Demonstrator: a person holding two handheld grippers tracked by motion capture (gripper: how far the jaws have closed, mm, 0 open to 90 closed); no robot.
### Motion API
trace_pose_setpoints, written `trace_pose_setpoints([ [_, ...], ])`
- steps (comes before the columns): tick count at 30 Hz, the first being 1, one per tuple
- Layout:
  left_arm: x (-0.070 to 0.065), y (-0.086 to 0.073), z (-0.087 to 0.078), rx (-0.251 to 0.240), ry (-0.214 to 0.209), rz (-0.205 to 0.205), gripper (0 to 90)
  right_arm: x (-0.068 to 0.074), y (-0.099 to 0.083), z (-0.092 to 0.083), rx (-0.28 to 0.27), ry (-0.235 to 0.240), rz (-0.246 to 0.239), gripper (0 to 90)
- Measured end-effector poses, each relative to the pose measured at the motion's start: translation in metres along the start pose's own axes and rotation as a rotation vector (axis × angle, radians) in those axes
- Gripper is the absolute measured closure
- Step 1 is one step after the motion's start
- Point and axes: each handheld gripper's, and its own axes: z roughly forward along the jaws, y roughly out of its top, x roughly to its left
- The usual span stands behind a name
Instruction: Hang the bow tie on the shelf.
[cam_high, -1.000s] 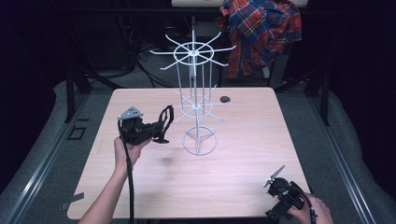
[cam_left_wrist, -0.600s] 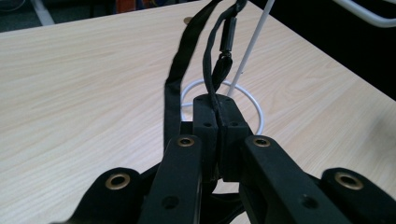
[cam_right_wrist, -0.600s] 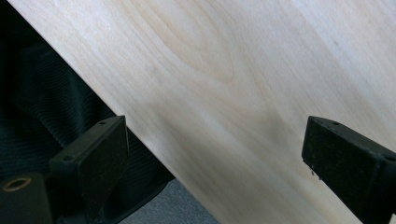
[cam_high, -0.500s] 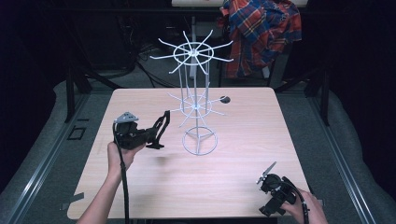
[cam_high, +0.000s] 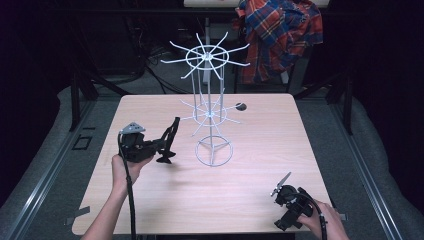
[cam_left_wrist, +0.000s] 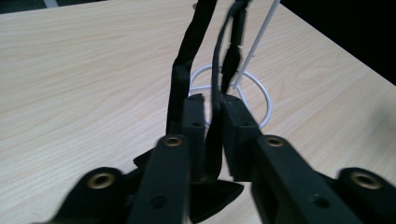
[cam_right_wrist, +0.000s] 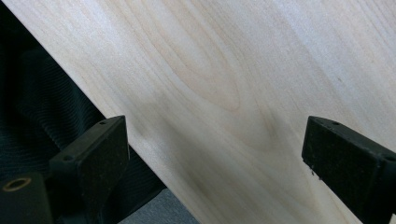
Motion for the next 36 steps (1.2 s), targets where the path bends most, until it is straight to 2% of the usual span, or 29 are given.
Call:
trace_pose_setpoints([
  [2, 0.0, 0.001, 0.001, 0.016, -0.002, 0.008, 70.8, 0.0, -0.001, 0.0, 0.001, 0.0, 0.003, 7.0],
  [6, -0.001, 0.0, 0.003, 0.04, 0.01, -0.01, 49.6, 0.0, -0.002, -0.001, 0.002, -0.001, 0.004, 7.0],
  [12, -0.001, -0.003, -0.001, 0.077, 0.013, 0.01, 32.2, 0.0, -0.002, -0.001, 0.007, -0.003, 0.002, 7.0],
  [16, -0.004, -0.01, -0.008, 0.081, 0.028, 0.019, 23.6, 0.001, -0.002, -0.001, 0.008, -0.006, 0.001, 7.0],
  [22, -0.009, -0.016, -0.019, 0.106, 0.076, 0.029, 16.2, 0.001, -0.001, -0.002, 0.004, -0.008, -0.004, 7.0],
  [27, -0.012, -0.021, -0.023, 0.123, 0.094, 0.021, 13.7, 0.003, 0.0, -0.002, 0.007, -0.009, -0.004, 7.0],
  [30, -0.015, -0.023, -0.022, 0.153, 0.11, 0.022, 11.4, 0.003, 0.0, -0.001, -0.002, -0.005, 0.0, 7.0],
  [32, -0.018, -0.025, -0.021, 0.174, 0.129, 0.033, 9.8, 0.003, 0.0, -0.001, -0.001, -0.006, -0.004, 7.0],
  [34, -0.022, -0.027, -0.021, 0.189, 0.167, 0.064, 7.8, 0.002, 0.001, -0.003, 0.019, -0.011, -0.02, 7.0],
  [36, -0.023, -0.028, -0.022, 0.203, 0.174, 0.073, 6.3, 0.003, 0.001, -0.003, 0.015, -0.009, -0.017, 7.0],
])
